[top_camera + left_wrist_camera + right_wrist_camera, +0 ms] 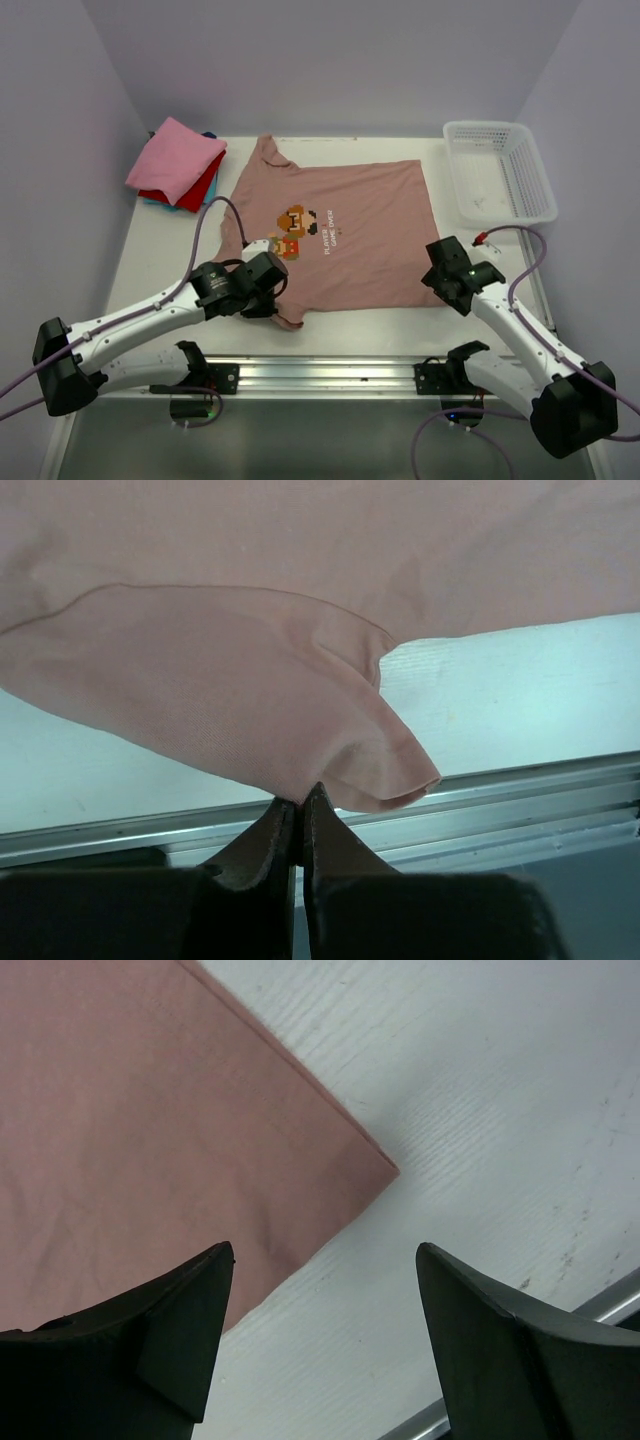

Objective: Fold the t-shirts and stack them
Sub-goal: Fold the tshirt

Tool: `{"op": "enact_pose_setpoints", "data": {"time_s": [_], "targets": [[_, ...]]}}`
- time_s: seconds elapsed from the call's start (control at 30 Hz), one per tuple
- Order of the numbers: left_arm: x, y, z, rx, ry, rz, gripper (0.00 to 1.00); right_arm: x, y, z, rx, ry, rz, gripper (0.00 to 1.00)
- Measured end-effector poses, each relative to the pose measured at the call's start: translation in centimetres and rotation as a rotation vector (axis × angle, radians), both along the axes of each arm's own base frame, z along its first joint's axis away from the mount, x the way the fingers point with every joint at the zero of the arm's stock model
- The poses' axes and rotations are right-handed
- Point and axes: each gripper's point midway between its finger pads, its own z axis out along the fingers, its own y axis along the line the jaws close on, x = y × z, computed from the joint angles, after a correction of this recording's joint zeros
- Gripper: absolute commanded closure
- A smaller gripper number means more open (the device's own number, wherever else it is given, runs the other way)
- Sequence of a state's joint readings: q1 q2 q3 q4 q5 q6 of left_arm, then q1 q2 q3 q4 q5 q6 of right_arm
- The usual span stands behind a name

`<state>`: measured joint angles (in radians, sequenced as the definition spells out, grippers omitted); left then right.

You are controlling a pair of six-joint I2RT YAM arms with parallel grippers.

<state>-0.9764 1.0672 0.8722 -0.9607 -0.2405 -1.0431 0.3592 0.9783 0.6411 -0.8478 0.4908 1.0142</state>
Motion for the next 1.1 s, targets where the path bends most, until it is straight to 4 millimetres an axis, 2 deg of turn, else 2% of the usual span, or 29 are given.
{"op": "enact_pose_setpoints", "data": {"time_s": [0.1,0.27,0.3,0.4,0.63,0.83,1.1], "targets": [[0.1,0.7,-0.6,0.026,-0.009,-0.013,0.94,-0.3,-0.7,0.2,-0.012,-0.021,-0.071,0.26],[0.7,1.7,-1.6,0.043,-0.011,-0.002,0.94,-0.6,-1.3,0.0,-0.018,-0.028,-0.136,0.36],[0.9,1.9,-1.7,0.045,-0.01,0.0,0.94,-0.7,-1.3,-0.2,-0.015,-0.025,-0.147,0.42],[1.5,2.2,-1.6,0.039,-0.02,0.011,0.94,-1.3,-1.6,-1.2,-0.017,-0.002,-0.175,0.5],[2.5,3.0,-1.0,0.031,-0.049,0.03,0.94,-2.5,-2.2,-3.7,-0.035,0.062,-0.214,0.62],[2.7,3.2,-1.0,0.033,-0.049,0.039,0.94,-2.6,-2.4,-5.4,-0.052,0.103,-0.233,0.64],[2.7,3.2,-1.0,0.029,-0.044,0.041,0.95,-1.4,-1.7,-5.4,-0.021,0.076,-0.195,0.55]]}}
